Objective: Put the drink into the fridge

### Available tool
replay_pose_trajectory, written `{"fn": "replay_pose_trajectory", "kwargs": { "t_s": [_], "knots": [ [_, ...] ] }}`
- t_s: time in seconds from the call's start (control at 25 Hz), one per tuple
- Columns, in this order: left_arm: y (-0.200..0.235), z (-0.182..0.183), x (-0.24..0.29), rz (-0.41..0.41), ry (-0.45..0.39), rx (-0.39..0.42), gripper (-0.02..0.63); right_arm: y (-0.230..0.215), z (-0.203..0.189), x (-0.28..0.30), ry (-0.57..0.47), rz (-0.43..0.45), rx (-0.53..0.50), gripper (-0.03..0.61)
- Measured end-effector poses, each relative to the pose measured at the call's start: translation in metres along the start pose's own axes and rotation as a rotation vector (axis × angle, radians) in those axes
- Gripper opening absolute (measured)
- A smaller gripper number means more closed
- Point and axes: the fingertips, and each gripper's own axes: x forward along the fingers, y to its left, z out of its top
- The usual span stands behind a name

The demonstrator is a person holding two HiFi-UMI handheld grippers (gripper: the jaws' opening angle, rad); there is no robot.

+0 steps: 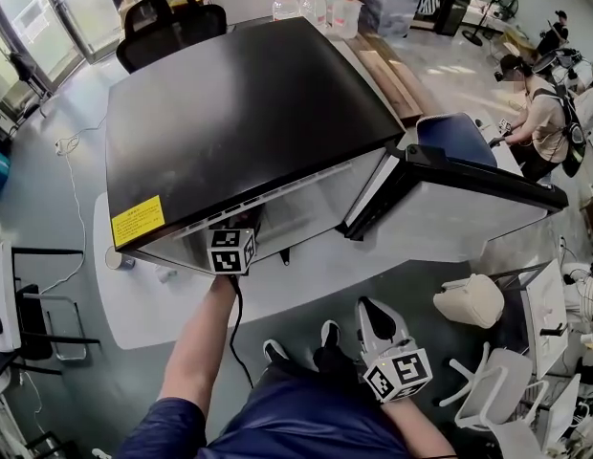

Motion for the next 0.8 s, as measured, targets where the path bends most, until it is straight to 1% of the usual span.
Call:
{"fn": "replay_pose_trajectory", "kwargs": {
  "t_s": [0.2,0.56,0.64,0.8],
  "knots": [
    [0.000,0.001,0.000,0.005,-0.009,-0.002,0.307,0.003,0.001,0.003,-0.001,0.014,-0.003,0.006],
    [-0.001,-0.010,-0.011,0.058,0.008,0.052,0.307,0.008,0.002,0.003,-0.010,0.037,-0.007,0.006],
    [-0.003,-0.010,-0.017,0.062,0.003,0.050,0.308,0.007,0.002,0.003,-0.011,0.044,-0.006,0.006],
    [-0.012,-0.006,-0.037,0.065,-0.019,0.019,0.308,0.013,0.001,0.008,-0.009,0.078,-0.011,0.006]
  ]
}}
